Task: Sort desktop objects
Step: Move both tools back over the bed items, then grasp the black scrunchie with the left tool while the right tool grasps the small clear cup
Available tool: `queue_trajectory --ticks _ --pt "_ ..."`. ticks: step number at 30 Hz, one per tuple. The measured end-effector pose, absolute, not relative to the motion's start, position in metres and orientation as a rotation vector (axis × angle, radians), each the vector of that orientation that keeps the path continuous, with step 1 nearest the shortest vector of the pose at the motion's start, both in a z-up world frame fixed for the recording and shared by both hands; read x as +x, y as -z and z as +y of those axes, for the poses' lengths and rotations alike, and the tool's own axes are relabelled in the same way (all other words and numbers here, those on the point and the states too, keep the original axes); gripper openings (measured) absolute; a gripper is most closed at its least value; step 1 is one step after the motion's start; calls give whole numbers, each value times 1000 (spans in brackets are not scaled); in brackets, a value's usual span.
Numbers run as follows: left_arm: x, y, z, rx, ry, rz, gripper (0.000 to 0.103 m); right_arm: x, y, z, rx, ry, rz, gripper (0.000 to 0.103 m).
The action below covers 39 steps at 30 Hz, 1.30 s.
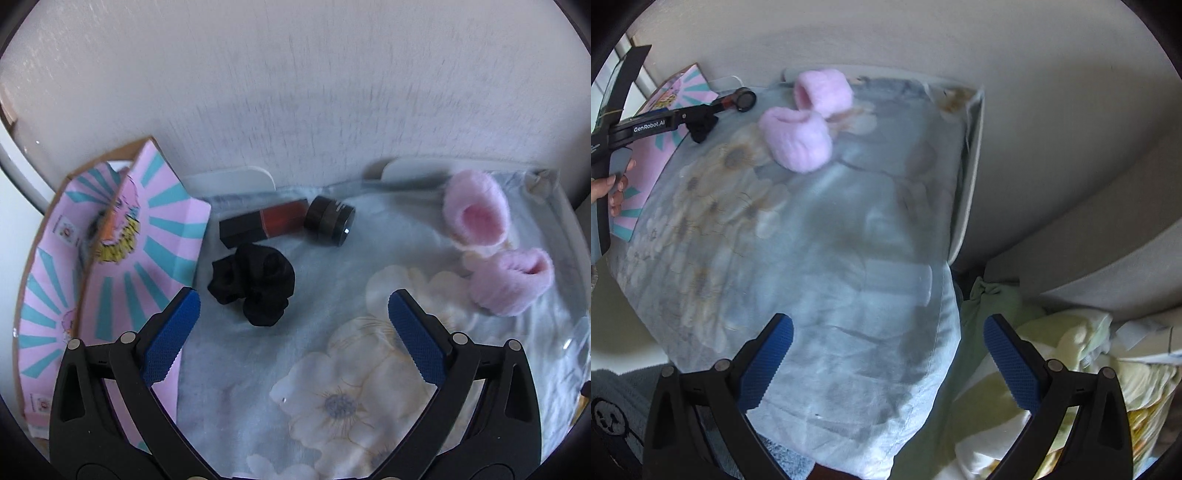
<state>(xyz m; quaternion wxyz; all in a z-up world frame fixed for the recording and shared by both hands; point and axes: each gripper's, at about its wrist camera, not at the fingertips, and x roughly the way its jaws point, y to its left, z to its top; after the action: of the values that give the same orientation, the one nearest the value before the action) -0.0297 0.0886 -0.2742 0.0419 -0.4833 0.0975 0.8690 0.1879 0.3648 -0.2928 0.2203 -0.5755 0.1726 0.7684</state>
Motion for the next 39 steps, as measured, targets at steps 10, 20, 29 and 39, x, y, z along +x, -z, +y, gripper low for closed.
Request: queue_trajectory --ticks 10,20,29,39 --pt "-46 301 81 -1476 -2682 256 97 195 304 367 -1517 -2137 539 95" --pt "-53 321 69 -1468 -2649 177 70 183 312 376 -1414 -2178 579 64" --pt "-60 320 63 -1454 -2628 143 47 181 318 376 -1442 -2172 552 48" --pt "-65 318 60 -1468 -2606 146 33 188 317 378 -1437 -2162 555 43"
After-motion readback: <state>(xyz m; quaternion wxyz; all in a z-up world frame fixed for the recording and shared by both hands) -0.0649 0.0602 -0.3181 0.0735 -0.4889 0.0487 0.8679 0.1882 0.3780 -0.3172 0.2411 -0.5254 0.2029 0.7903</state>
